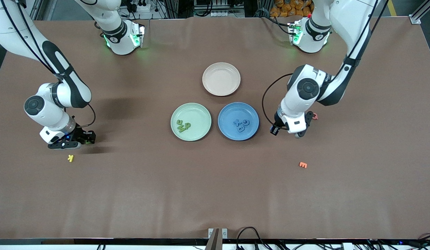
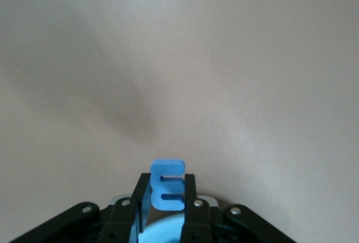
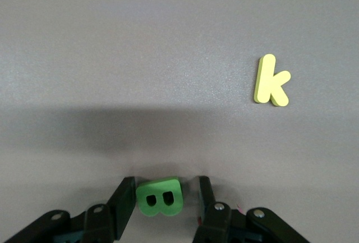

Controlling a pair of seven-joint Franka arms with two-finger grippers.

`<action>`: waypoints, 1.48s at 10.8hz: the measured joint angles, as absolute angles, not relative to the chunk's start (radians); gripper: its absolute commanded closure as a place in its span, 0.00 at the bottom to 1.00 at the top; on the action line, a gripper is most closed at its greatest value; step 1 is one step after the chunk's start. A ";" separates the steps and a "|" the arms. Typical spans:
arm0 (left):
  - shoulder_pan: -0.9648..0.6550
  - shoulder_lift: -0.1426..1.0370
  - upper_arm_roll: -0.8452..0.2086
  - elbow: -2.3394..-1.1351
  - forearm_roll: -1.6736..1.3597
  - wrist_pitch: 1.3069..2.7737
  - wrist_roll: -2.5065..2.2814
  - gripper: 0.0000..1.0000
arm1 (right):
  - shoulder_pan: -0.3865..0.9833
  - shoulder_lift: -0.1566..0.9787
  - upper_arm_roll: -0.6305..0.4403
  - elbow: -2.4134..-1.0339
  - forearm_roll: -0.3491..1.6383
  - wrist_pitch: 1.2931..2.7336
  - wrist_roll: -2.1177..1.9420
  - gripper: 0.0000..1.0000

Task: Sort letters by color into matching plates
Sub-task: 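Carry the blue E to the blue plate while the right gripper lifts the green B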

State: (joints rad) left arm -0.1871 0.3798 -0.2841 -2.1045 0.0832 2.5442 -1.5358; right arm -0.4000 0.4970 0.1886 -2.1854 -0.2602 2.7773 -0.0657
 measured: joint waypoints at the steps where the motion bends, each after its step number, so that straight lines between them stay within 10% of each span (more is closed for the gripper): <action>1: -0.207 0.385 -0.284 -2.096 0.083 2.539 -1.551 1.00 | -0.401 0.496 0.188 -2.186 -0.262 2.778 -0.066 0.69; 12: -0.401 0.481 -0.285 -2.006 0.007 2.538 -1.684 1.00 | -0.405 0.488 0.254 -2.186 -0.275 2.779 -0.058 0.78; 14: -0.433 0.501 -0.285 -1.985 -0.005 2.537 -1.693 0.00 | -0.380 0.485 0.268 -2.177 -0.275 2.780 -0.025 0.78; 16: -0.442 0.514 -0.284 -1.979 -0.006 2.537 -1.693 0.00 | -0.323 0.472 0.271 -2.174 -0.275 2.771 0.044 0.78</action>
